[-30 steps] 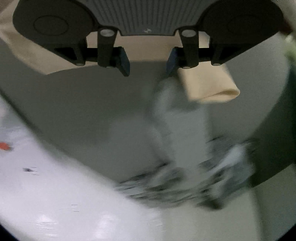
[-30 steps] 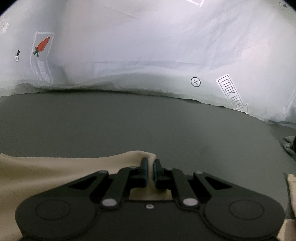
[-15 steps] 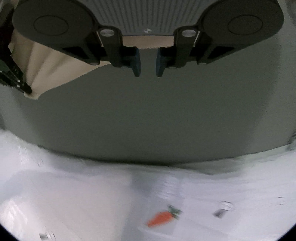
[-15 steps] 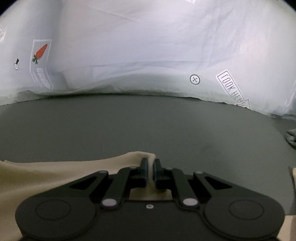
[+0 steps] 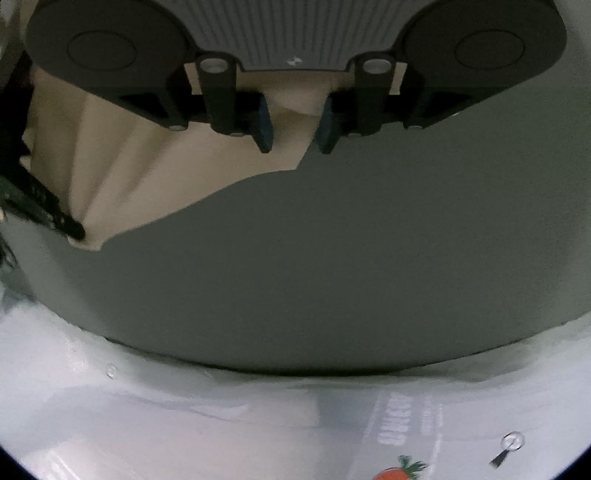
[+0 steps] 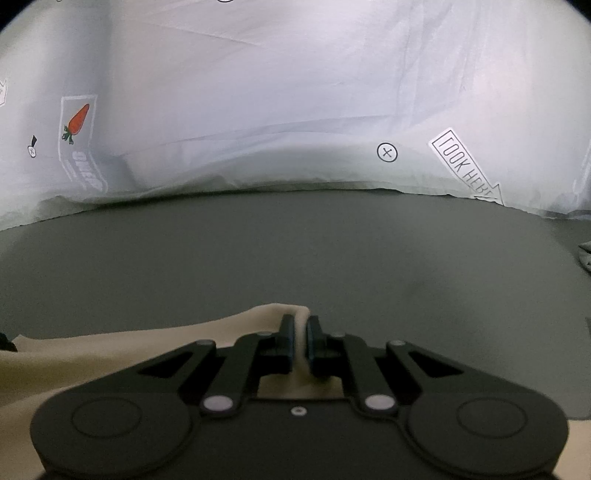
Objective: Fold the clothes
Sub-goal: 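Lift the beige sweater with both tools and lay it flat on the table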
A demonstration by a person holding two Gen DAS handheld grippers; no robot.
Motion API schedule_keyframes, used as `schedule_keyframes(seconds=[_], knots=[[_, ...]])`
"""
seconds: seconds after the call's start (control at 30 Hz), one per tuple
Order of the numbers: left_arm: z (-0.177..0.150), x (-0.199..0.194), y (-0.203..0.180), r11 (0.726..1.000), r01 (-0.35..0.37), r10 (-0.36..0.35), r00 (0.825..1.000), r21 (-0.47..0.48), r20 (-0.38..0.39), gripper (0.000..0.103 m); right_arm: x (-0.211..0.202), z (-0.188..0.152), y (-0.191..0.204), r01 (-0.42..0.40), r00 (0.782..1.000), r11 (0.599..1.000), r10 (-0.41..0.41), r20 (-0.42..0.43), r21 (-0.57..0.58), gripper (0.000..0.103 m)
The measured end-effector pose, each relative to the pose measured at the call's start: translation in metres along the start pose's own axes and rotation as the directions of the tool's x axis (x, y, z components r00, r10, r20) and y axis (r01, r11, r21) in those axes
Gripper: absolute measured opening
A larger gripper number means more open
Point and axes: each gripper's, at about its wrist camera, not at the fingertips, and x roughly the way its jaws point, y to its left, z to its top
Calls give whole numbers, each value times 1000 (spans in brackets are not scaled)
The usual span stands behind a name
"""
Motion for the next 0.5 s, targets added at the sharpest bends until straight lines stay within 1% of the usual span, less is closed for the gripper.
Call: schedule_keyframes(seconds=[0.07,0.13,0.17,0.23,0.27,0.33,0.37,0.4,0.47,0.5], knots=[[2,1,-3,999,4,-3,1000,34,-16,36,0,0,-1,-4,1000,1000,4,1,5,9],[2,1,-6,998,-9,10,1000,57,-21,34,1,0,-1,-7,1000,1000,7,0,8,9],[2,1,-8,997,-21,23,1000,73,-18,21,1,0,-1,-8,1000,1000,8,0,10,9],[2,-1,-11,994,-47,49,999,103,-11,3,0,6,1,-20,1000,1000,20,-8,-16,8],[3,-1,-11,994,-57,58,998,98,-13,2,0,10,3,-26,1000,999,26,-13,-30,7],[5,-3,-8,991,-114,115,993,74,-2,2,-1,17,5,-40,999,997,38,-23,-59,6],[7,-5,-5,984,-166,166,986,63,17,2,-1,21,7,-46,999,996,44,-28,-73,5],[10,-8,-1,978,-202,200,979,47,42,2,-2,24,8,-53,998,995,50,-33,-87,5],[21,-19,8,974,-225,224,970,2,96,2,-2,31,11,-67,997,991,62,-44,-116,5],[27,-25,11,970,-245,244,962,-10,120,2,-3,35,12,-74,996,989,68,-49,-130,5]])
